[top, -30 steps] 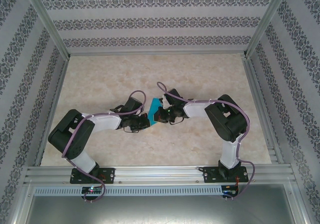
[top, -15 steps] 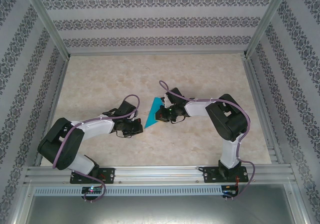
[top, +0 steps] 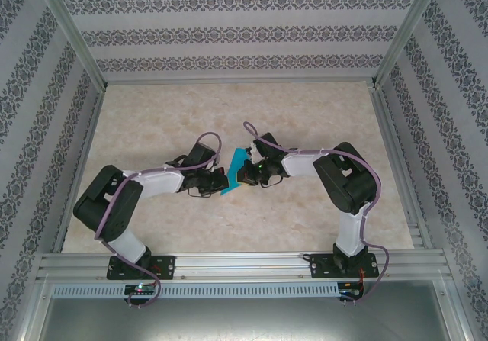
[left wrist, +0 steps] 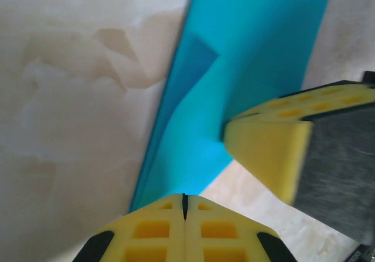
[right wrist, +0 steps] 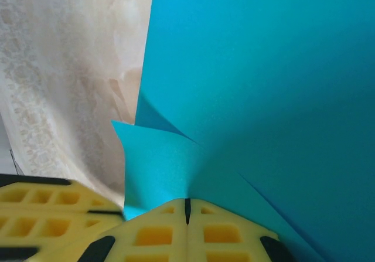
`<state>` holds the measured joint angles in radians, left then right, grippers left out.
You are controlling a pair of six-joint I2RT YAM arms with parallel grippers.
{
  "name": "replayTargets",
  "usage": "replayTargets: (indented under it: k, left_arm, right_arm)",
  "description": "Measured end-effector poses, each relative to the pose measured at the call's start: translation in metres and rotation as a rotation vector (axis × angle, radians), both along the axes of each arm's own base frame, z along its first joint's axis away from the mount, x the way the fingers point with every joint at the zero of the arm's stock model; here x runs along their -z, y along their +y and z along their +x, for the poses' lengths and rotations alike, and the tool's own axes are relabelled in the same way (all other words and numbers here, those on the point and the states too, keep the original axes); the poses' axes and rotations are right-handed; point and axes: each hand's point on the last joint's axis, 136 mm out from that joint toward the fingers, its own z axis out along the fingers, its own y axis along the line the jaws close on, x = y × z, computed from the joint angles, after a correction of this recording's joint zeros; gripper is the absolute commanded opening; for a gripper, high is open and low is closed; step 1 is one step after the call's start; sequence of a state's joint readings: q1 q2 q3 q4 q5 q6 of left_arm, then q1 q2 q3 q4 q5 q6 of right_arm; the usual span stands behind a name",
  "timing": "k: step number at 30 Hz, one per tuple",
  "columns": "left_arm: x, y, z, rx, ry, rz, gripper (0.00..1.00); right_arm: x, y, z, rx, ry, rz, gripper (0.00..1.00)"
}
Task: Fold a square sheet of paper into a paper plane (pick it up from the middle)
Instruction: Third fold the triangle at the center of the table.
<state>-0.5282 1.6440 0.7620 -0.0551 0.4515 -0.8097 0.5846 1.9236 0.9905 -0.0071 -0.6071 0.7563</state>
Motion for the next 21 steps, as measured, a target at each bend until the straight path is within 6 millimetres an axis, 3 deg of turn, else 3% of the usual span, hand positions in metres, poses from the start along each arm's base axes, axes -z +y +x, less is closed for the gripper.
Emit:
replayTargets:
  k: [8,12,16,21]
  left_arm:
    - [0.009,0.002,-0.003,0.001,0.040,0.012,0.00]
    - [0.010,0.003,-0.004,0.000,0.053,0.023,0.00]
    - [0.010,0.003,-0.004,0.000,0.053,0.024,0.00]
    - [0.010,0.003,-0.004,0.010,0.047,0.026,0.00]
  right_arm:
    - [0.000,0.000,0.001,-0.005,-0.008,0.002,0.01]
    - [0.000,-0.004,0.005,-0.013,-0.029,0.006,0.07]
    - [0.000,-0.024,0.019,0.028,-0.043,0.014,0.08]
    - [-0.003,-0.064,0.044,0.131,-0.076,-0.011,0.08]
